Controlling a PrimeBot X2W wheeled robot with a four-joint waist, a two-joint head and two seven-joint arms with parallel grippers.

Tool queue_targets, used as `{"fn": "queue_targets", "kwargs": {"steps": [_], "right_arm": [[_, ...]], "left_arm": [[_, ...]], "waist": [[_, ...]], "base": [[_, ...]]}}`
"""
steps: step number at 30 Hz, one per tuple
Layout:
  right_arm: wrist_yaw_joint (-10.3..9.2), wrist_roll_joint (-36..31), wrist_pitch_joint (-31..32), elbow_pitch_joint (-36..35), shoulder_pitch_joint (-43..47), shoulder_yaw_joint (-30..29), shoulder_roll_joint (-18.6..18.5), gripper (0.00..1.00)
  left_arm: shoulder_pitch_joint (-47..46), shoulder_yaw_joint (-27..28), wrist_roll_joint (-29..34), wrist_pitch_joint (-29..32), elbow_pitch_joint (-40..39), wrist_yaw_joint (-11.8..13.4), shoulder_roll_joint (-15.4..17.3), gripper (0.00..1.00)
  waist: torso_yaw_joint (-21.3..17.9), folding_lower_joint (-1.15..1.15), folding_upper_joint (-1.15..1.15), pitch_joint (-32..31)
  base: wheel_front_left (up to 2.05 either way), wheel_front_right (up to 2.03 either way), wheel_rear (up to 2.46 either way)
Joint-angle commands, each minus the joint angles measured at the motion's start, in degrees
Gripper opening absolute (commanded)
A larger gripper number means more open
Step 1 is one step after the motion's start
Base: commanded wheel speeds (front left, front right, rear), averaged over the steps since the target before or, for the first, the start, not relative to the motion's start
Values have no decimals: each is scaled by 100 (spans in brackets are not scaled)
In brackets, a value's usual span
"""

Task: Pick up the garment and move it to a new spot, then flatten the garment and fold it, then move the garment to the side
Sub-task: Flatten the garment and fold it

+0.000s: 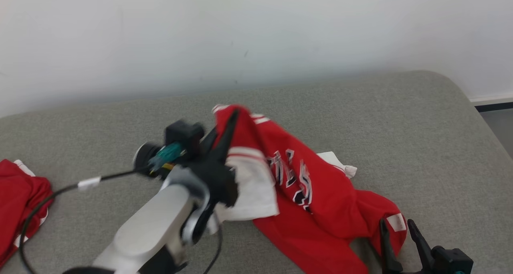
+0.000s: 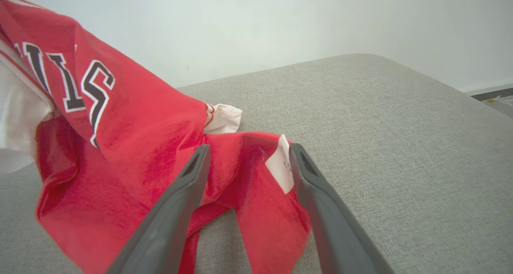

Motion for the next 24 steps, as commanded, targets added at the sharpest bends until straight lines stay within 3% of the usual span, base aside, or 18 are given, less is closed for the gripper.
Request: {"fn": "queue_targets", "kwargs": {"steps": [1, 13, 17, 22, 24], "right_arm": [[-13, -30, -8, -17, -11, -1, -4, 100], [-13, -97, -8, -35, 86, -1, -4, 100], [-13, -99, -8, -43, 60, 2, -4, 100], [-13, -111, -8, -26, 73, 20, -4, 100], [-13, -112, -8, -17, 70, 13, -4, 100]], "left_arm": [[261, 71, -52, -64, 54, 10, 163, 0], [2137, 948, -473, -197, -33, 220, 1176, 0], [2645, 1432, -405, -199, -278, 301, 1267, 0], [2901, 1832, -170, -196, -445, 241, 1101, 0], [3006, 2110, 141, -197, -618, 240, 981, 100]], "waist": [[37, 0, 0, -4], [156, 0, 0, -18], [187, 0, 0, -8], [227, 0, 0, -26], [263, 0, 0, -54]], "base": [[0, 0, 0], [0, 0, 0], [0, 0, 0], [0, 0, 0], [0, 0, 0]]}}
